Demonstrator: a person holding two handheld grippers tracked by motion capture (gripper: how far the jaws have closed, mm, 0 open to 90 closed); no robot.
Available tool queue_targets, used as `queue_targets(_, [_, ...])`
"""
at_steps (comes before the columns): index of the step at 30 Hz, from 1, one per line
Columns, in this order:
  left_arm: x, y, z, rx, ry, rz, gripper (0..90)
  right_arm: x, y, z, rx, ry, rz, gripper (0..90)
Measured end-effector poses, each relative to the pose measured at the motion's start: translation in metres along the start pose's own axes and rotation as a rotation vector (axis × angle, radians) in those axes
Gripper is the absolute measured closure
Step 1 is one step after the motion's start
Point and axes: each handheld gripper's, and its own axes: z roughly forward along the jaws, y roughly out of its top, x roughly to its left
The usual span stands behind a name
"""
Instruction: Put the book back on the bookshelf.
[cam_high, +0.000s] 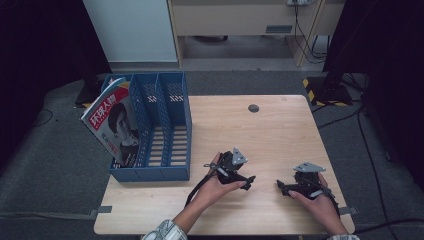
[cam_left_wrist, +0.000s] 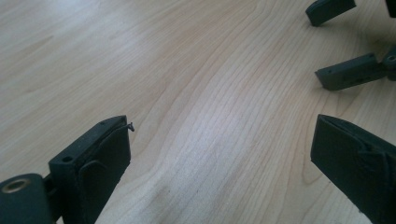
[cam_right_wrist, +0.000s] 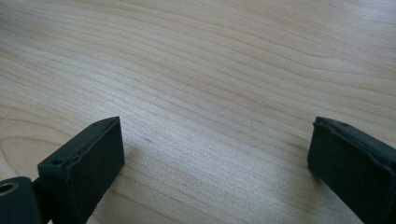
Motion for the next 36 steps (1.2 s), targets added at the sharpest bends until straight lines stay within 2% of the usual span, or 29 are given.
queue_targets(5, [0.0,-0.007,0.008,0.023,0.005,-0.004,4.5,0.0,0.0,0.0,0.0,0.001,0.0,4.2])
queue_targets(8, [0.003,-0.009,0.01,0.021,0.019,-0.012,4.5,0.0,0.0,0.0,-0.001,0.002,-0.002,4.2])
queue_targets(20, [0.034,-0.016,0.018,0.025,0.113,-0.091,4.9,0.0,0.0,0.0,-0.001,0.002,0.0,4.2])
queue_targets(32, [0.049,-0.03,0.024,0.061,0.139,-0.136,4.8,0.0,0.0,0.0,-0.001,0.003,-0.002,4.2])
queue_targets(36, [0.05,-0.03,0.025,0.067,0.144,-0.131,4.1,0.0,0.0,0.0,-0.001,0.003,-0.002,4.2])
